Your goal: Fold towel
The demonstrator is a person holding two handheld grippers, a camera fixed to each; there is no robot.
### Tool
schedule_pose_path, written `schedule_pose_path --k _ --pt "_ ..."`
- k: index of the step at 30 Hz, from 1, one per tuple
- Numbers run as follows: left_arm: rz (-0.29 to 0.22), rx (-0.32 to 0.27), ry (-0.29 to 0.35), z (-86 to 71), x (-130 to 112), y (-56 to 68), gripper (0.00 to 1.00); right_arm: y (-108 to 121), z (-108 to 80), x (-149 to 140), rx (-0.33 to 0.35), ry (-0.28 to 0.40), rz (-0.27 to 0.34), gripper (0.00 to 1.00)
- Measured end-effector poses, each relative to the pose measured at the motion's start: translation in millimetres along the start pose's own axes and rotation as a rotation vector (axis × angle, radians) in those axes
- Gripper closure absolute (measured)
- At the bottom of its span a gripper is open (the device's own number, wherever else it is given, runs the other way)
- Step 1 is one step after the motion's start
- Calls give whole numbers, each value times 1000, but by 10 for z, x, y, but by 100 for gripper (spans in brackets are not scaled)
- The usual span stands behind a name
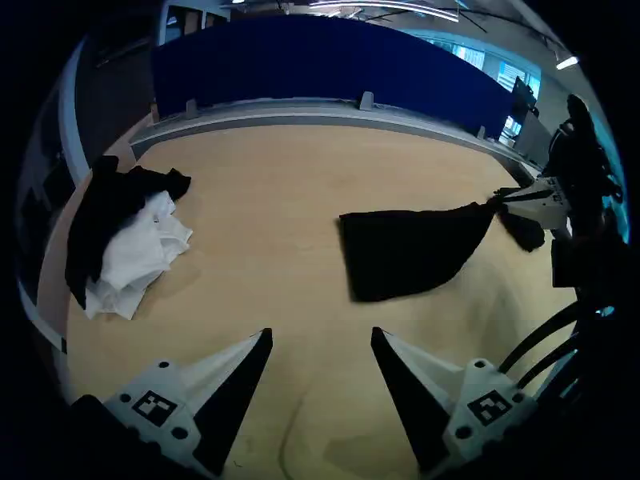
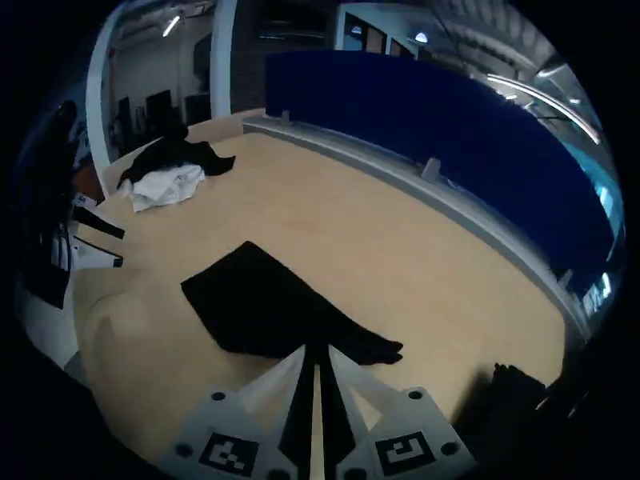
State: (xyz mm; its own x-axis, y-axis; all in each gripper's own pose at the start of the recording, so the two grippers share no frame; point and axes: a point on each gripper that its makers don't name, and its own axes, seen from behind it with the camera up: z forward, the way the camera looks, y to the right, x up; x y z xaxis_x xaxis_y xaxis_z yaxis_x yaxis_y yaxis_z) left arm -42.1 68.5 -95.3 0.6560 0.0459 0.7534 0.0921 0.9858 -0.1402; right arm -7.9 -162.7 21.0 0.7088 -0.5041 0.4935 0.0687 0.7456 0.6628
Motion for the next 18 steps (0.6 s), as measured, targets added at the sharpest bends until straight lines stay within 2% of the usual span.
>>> schedule_pose_path --k 9,14,18 --pt "-6 -3 12 -9 29 43 9 -186 171 248 44 9 -62 96" --pt "-9 6 16 -57 34 20 9 -480 384 360 98 13 -82 96" --pt "-15 17 22 -101 37 -15 9 -832 612 443 162 20 -91 96"
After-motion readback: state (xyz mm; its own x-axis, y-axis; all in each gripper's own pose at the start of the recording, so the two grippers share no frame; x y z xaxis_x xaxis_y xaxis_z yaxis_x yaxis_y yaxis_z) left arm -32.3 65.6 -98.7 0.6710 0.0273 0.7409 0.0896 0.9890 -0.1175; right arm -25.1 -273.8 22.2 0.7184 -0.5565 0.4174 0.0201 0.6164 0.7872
